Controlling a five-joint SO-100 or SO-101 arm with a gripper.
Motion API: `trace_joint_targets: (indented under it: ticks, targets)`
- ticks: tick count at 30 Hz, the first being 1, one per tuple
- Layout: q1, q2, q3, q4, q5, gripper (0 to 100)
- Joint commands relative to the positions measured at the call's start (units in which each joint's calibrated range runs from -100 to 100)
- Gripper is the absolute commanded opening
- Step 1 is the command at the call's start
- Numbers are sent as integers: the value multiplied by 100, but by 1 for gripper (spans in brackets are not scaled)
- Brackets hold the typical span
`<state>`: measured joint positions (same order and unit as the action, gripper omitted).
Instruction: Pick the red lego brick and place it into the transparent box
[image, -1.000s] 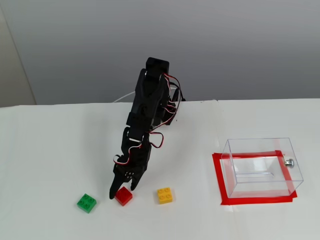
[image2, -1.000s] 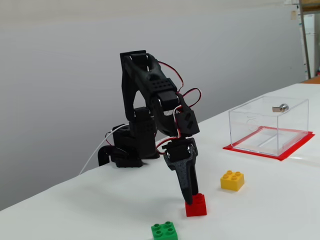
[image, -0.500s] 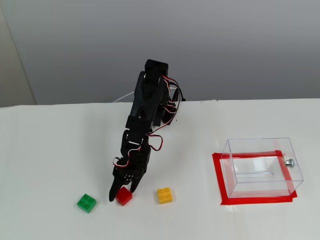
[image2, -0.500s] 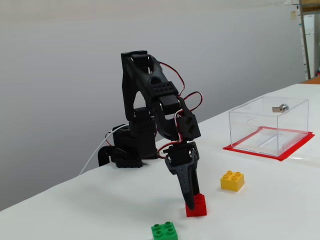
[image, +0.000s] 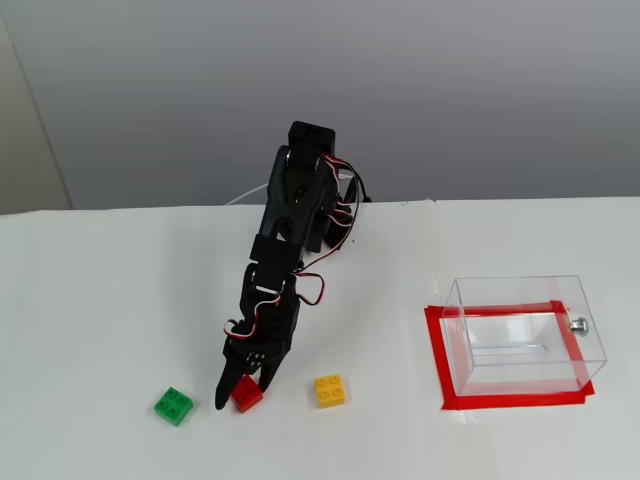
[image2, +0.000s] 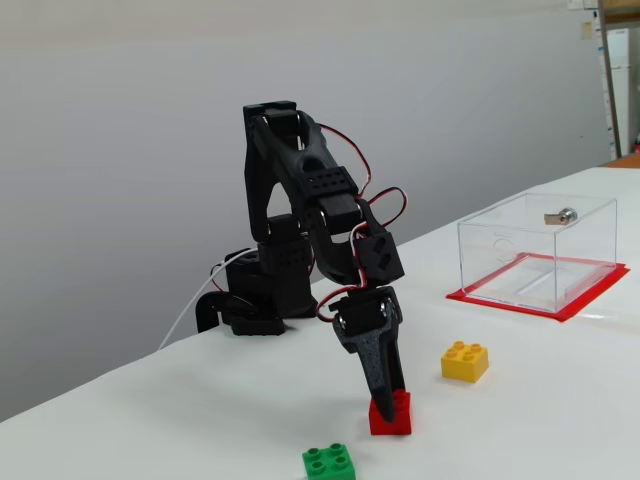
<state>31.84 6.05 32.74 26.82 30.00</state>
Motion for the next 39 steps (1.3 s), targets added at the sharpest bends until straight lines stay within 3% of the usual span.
trace_joint_targets:
  ticks: [1, 39]
  targets:
    - [-1, 19, -92, 7, 38, 32]
    - [214, -74, -92, 399, -119, 30]
